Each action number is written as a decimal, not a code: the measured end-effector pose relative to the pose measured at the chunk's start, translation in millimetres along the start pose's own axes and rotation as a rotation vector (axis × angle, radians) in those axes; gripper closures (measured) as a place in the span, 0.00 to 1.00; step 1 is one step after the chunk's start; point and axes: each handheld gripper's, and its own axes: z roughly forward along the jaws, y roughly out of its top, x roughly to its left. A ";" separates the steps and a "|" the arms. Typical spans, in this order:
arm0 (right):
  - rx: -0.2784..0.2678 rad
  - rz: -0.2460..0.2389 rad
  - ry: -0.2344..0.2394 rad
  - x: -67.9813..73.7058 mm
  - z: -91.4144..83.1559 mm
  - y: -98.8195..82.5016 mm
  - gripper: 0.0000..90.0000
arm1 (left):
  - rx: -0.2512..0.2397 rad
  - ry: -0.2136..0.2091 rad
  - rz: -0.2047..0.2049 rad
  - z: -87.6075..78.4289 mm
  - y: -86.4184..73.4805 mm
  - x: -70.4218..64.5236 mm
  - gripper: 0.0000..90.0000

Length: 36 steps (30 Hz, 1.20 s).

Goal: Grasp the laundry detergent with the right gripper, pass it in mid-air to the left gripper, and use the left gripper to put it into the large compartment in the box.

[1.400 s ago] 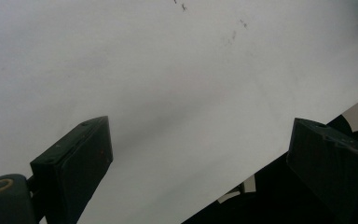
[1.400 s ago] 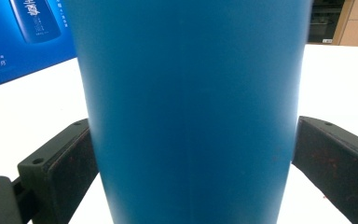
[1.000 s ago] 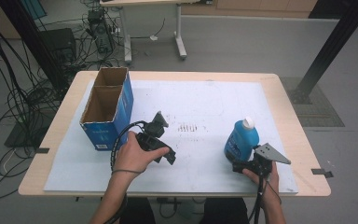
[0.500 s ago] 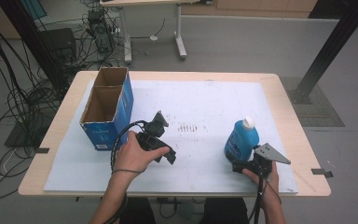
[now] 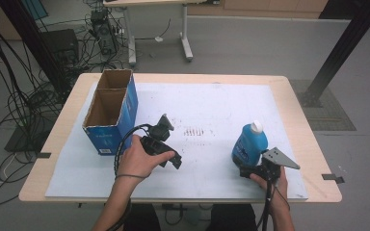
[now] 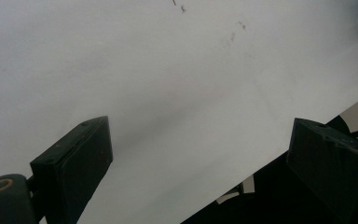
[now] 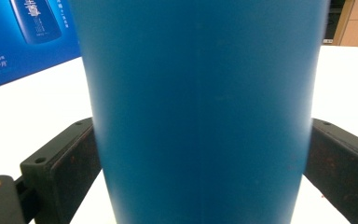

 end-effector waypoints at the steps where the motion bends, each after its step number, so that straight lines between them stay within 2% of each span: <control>1: -0.002 0.000 0.000 0.0 0.1 -0.4 0.05 | 0.000 -0.001 0.000 -0.1 -0.2 0.1 0.08; 16: -0.014 -0.011 -0.004 2.3 1.8 -1.8 0.18 | 0.001 -0.002 -0.003 1.0 0.1 2.1 0.08; 23: -0.025 -0.016 -0.025 5.5 1.2 -3.3 0.26 | 0.003 -0.005 -0.006 1.8 0.2 1.9 0.08; 36: -0.040 -0.033 -0.055 11.5 2.4 -4.1 0.34 | 0.006 -0.004 -0.003 1.0 0.4 1.8 0.08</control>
